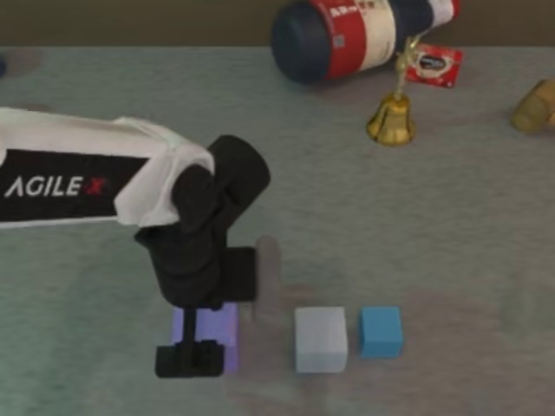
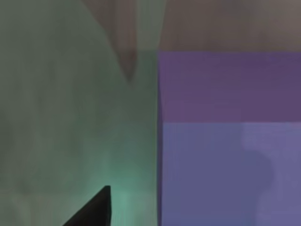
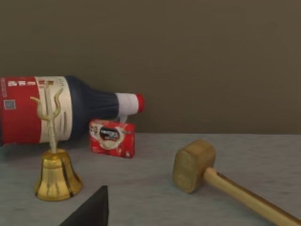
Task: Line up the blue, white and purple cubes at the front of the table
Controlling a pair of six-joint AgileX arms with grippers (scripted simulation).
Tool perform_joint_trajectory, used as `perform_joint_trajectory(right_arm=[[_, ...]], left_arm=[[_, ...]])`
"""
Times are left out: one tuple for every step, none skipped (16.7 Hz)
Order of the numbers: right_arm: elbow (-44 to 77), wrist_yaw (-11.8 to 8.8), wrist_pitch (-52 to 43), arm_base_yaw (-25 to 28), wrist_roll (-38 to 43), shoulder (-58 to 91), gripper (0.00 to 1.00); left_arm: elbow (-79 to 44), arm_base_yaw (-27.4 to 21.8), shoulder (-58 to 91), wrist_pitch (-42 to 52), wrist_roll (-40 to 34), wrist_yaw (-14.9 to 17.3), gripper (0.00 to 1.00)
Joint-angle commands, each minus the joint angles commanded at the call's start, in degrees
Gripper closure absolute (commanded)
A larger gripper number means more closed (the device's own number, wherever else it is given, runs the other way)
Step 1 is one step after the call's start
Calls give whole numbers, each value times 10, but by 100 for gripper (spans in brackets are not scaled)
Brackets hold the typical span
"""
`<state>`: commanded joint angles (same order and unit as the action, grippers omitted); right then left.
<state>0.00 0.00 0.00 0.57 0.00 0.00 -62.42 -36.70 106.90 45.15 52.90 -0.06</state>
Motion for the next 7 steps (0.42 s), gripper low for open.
perform_joint_trajectory(right_arm=[[0, 0, 0, 0, 0, 0, 0], [0, 0, 0, 0, 0, 0, 0], [0, 0, 0, 0, 0, 0, 0], [0, 0, 0, 0, 0, 0, 0], [0, 0, 0, 0, 0, 0, 0], [0, 0, 0, 0, 0, 0, 0], [0, 0, 0, 0, 0, 0, 0]], left_arm=[[-12, 2, -10, 22, -1, 0, 0], [-23, 4, -20, 47, -1, 0, 0], [-35, 5, -29, 71, -1, 0, 0], [-45, 6, -38, 91, -2, 0, 0], [-53, 7, -46, 105, -2, 0, 0], [-58, 8, -52, 114, -3, 0, 0], [-59, 8, -54, 116, -3, 0, 0]])
